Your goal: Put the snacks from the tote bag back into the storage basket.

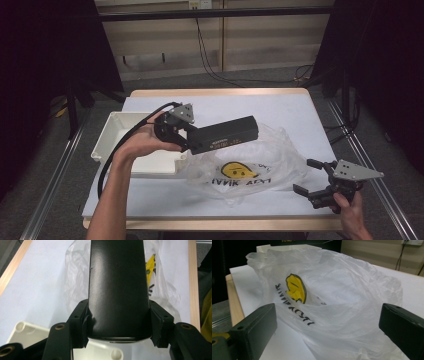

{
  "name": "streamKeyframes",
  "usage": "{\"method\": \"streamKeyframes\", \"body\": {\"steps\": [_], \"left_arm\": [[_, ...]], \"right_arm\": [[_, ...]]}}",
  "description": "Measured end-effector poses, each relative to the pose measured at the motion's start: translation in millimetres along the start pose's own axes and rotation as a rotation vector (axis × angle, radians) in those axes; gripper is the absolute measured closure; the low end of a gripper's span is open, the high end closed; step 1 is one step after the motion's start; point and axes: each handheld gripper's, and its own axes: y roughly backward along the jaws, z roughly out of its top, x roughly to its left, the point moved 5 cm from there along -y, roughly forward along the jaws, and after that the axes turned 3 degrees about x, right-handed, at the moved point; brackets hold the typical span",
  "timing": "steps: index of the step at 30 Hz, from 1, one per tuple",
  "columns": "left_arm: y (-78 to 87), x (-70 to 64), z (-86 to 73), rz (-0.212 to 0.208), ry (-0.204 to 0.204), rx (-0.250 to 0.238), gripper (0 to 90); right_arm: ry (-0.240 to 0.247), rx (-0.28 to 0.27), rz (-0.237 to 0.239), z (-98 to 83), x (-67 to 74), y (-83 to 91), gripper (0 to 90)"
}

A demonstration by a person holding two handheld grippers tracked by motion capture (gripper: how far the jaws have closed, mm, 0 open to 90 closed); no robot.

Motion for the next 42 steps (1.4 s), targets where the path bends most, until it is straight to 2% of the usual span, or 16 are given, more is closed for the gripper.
{"method": "streamKeyframes", "body": {"steps": [1,2,5,9,13,16,22,29,32,35,42], "left_arm": [[2.5,0.7,-3.1,-0.003,0.001,0.014,43.0],[3.9,0.7,-5.9,0.003,0.005,0.013,43.1],[10.1,1.2,-12.1,0.012,0.008,0.013,43.0],[20.2,2.3,-19.7,0.028,0.025,0.013,43.0],[26.0,4.3,-26.2,0.043,0.034,0.01,43.0],[29.3,5.2,-31.0,0.052,0.025,0.01,43.0],[38.9,10.4,-44.5,0.072,0.052,0.006,43.0],[50.8,17.2,-56.7,0.097,0.089,0.007,43.0],[56.7,17.4,-59.3,0.102,0.078,0.014,43.0],[64.6,22.6,-65.8,0.139,0.089,0.006,43.0],[72.6,33.5,-88.2,0.144,0.12,0.026,43.1]], "right_arm": [[-0.003,-0.006,-0.006,0.2,-0.5,-0.6,1.4],[-0.019,-0.007,-0.012,0.1,-0.9,-1.3,1.3],[-0.025,-0.023,-0.037,-0.3,-1.1,-2.2,1.1],[-0.024,-0.021,-0.034,-1.9,-1.0,-2.8,1.5],[-0.016,-0.028,-0.052,-2.4,-1.8,-3.0,1.5],[-0.015,-0.016,-0.044,-5.3,-2.0,-4.3,1.5],[-0.002,-0.037,-0.073,-5.8,-4.3,-1.1,1.7],[0.024,-0.042,-0.061,-5.4,-5.9,-1.5,1.7],[0.027,-0.057,-0.066,-5.4,-9.0,-2.2,1.7],[0.029,-0.05,-0.063,-6.7,-11.0,-3.8,1.6],[0.028,-0.044,-0.06,-8.4,-12.7,-5.9,1.3]]}}
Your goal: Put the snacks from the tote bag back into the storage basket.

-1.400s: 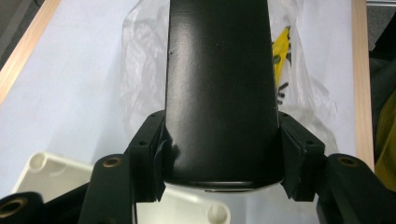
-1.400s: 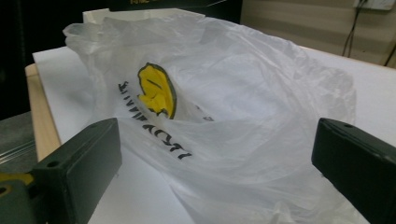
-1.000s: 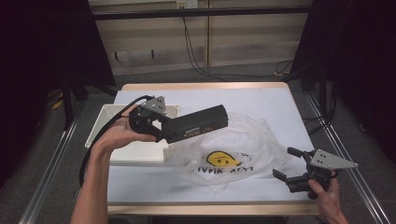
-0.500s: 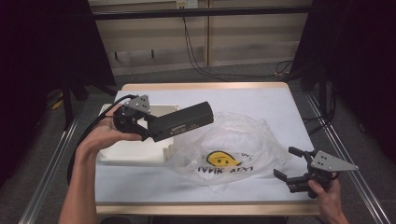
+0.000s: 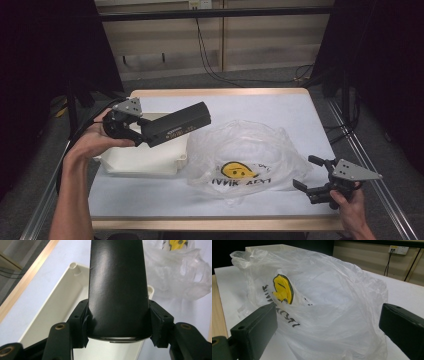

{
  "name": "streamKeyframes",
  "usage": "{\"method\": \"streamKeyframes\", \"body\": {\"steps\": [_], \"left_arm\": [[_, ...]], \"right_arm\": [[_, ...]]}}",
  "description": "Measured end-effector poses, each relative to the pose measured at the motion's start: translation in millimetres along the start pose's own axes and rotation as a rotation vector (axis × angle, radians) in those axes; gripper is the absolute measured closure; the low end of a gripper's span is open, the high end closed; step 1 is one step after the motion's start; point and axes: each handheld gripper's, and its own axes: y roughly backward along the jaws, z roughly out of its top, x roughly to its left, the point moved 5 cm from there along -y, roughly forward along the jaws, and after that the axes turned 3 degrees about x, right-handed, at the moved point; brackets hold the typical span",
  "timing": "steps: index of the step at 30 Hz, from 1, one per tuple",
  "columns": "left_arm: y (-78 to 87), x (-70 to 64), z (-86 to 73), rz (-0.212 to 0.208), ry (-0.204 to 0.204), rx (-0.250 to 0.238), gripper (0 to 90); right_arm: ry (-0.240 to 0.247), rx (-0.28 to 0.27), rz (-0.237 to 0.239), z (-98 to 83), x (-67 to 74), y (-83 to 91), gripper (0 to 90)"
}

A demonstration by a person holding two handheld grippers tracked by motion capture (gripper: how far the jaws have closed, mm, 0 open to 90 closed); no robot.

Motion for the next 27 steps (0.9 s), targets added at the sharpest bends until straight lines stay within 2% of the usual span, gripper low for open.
{"method": "streamKeyframes", "body": {"steps": [4,10,12,13,15,18,23,27], "left_arm": [[-1.6,2.5,-10.6,-0.002,0.013,-0.033,43.2],[-0.3,11.1,-26.2,0.0,0.021,0.013,43.2],[0.6,13.9,-28.3,0.009,0.029,0.008,43.2],[4.8,20.4,-32.1,0.015,0.046,0.001,43.2],[6.1,25.4,-36.7,0.017,0.05,0.011,43.2],[3.6,31.9,-43.4,0.011,0.058,0.04,43.2],[-0.7,36.0,-50.2,0.001,0.067,0.054,43.2],[-5.0,43.3,-60.2,0.007,0.092,0.081,43.2]], "right_arm": [[0.001,0.016,0.001,-2.2,0.2,1.2,1.0],[0.001,0.01,-0.001,-2.3,0.2,0.6,1.0],[-0.006,0.015,0.004,-2.8,0.4,0.1,1.0],[0.0,0.017,0.007,-3.2,0.0,-0.4,1.0],[-0.002,0.023,0.011,-3.7,0.4,-0.4,1.0],[0.002,0.024,0.016,-3.8,0.7,-1.0,1.0],[0.004,0.019,0.017,-4.1,1.1,-1.4,1.0],[0.004,0.029,0.016,-4.5,1.2,-1.9,1.1]]}}
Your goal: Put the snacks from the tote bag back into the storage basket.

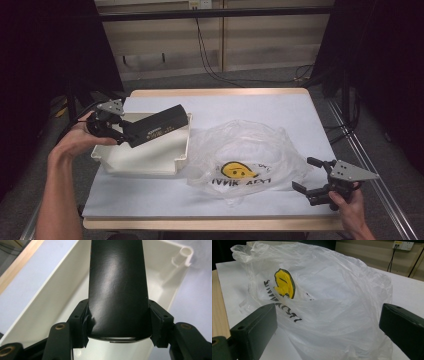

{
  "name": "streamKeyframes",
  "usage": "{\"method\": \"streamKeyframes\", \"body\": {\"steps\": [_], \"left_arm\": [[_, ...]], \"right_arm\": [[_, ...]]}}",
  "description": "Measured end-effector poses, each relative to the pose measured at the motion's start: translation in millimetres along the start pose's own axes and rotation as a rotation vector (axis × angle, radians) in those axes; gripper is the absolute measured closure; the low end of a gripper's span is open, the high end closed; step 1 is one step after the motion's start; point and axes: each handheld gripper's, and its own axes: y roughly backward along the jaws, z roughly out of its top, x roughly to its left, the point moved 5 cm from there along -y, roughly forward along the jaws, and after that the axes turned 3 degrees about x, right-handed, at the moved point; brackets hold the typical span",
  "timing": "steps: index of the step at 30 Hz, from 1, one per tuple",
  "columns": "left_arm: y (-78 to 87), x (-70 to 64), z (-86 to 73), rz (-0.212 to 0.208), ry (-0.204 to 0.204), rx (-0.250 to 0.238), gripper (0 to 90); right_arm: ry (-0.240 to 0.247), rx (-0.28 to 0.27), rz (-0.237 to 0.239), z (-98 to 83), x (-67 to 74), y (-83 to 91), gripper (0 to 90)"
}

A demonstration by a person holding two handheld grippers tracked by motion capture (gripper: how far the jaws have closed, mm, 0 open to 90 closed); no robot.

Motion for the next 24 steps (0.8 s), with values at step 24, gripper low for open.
{"method": "streamKeyframes", "body": {"steps": [24], "left_arm": [[-44.2,2.5,-15.4,-0.018,-0.009,0.131,43.1]], "right_arm": [[0.012,0.023,0.019,-1.1,0.8,-2.3,1.4]]}}
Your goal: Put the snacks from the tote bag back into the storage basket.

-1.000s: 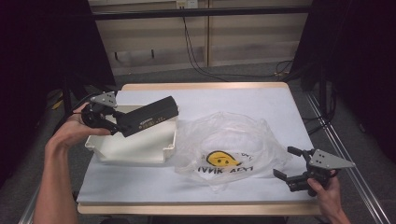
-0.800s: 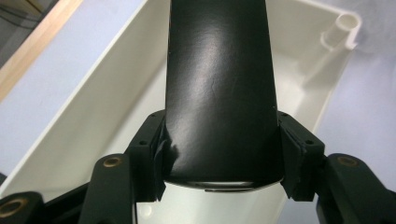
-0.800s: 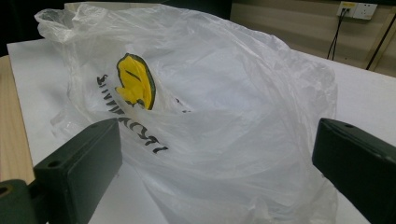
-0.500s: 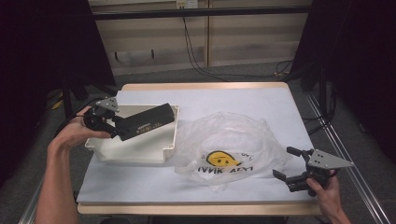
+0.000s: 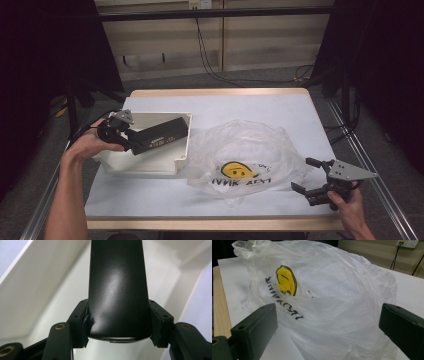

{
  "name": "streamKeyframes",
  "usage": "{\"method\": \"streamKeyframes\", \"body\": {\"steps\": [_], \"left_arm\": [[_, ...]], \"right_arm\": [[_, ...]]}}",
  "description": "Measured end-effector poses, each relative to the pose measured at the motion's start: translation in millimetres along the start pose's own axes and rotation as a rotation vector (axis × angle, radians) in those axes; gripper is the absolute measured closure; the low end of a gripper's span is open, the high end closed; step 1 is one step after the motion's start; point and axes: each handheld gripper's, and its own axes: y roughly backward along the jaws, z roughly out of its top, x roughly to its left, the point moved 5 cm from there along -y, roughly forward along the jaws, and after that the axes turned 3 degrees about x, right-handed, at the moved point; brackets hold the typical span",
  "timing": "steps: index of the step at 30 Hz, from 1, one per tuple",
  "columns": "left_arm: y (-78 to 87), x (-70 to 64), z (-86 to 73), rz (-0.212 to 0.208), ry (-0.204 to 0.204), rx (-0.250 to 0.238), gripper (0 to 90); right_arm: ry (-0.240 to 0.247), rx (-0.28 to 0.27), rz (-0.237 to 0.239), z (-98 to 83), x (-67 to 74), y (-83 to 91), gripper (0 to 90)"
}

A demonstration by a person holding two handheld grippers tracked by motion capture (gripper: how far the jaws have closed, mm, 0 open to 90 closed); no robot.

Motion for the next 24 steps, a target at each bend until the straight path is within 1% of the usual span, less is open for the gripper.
{"method": "streamKeyframes", "body": {"steps": [1,3,5,8,9,10,11,12,13,14,15,16,17,19,20,22,23,24], "left_arm": [[-0.9,0.1,0.7,-0.001,-0.009,0.007,43.1],[-2.7,0.9,2.1,-0.004,-0.004,-0.004,43.1],[-4.6,2.1,2.7,-0.003,0.0,-0.003,43.1],[-8.3,3.2,2.2,-0.011,0.001,0.008,43.1],[-10.1,3.2,1.7,-0.007,0.013,0.008,43.1],[-12.2,3.9,1.0,-0.01,0.003,0.016,43.1],[-14.6,3.0,0.1,-0.015,0.015,0.023,43.1],[-16.9,3.5,-0.2,-0.016,0.008,0.03,43.1],[-19.0,2.1,-0.5,-0.021,0.019,0.037,43.1],[-20.3,2.7,0.0,-0.021,0.012,0.038,43.0],[-20.7,3.2,-0.4,-0.023,0.014,0.04,43.0],[-21.0,3.3,-1.0,-0.022,0.025,0.032,43.0],[-21.5,4.5,-1.4,-0.026,0.016,0.031,43.0],[-22.4,4.6,-1.7,-0.029,0.022,0.032,42.9],[-24.9,5.2,-1.6,-0.033,0.036,0.041,42.9],[-26.0,6.0,-1.5,-0.031,0.037,0.047,42.8],[-30.0,7.6,-1.0,-0.027,0.055,0.064,42.8],[-32.7,8.2,-1.0,-0.022,0.062,0.085,42.7]], "right_arm": [[-0.001,-0.003,0.006,0.1,0.2,0.0,1.4],[-0.003,-0.005,0.003,0.2,0.1,0.2,1.4],[-0.002,-0.003,0.001,0.0,0.4,0.0,1.4],[0.0,0.0,0.002,-0.3,0.7,-0.6,1.4],[-0.001,-0.003,0.006,-0.2,0.9,-1.0,1.4],[0.001,-0.004,0.01,-0.1,1.0,-1.2,1.6],[0.001,-0.001,0.009,-0.3,1.1,-0.9,1.7],[0.001,-0.001,0.009,-0.4,1.3,-1.2,1.7],[0.005,0.004,0.01,-0.7,1.4,-1.3,1.7],[0.002,0.006,0.006,-0.9,1.6,-1.8,1.7],[0.003,0.009,0.011,-1.0,1.7,-2.1,1.6],[0.007,0.012,0.012,-1.2,1.8,-2.4,1.7],[0.008,0.008,0.015,-1.1,1.9,-3.0,1.7],[0.006,0.011,0.017,-1.4,2.2,-3.0,1.7],[0.007,0.01,0.017,-1.3,2.2,-3.1,1.7],[0.008,0.013,0.014,-1.4,2.2,-2.9,1.6],[0.009,0.013,0.015,-1.5,2.1,-2.9,1.7],[0.008,0.011,0.012,-1.5,2.4,-3.1,1.6]]}}
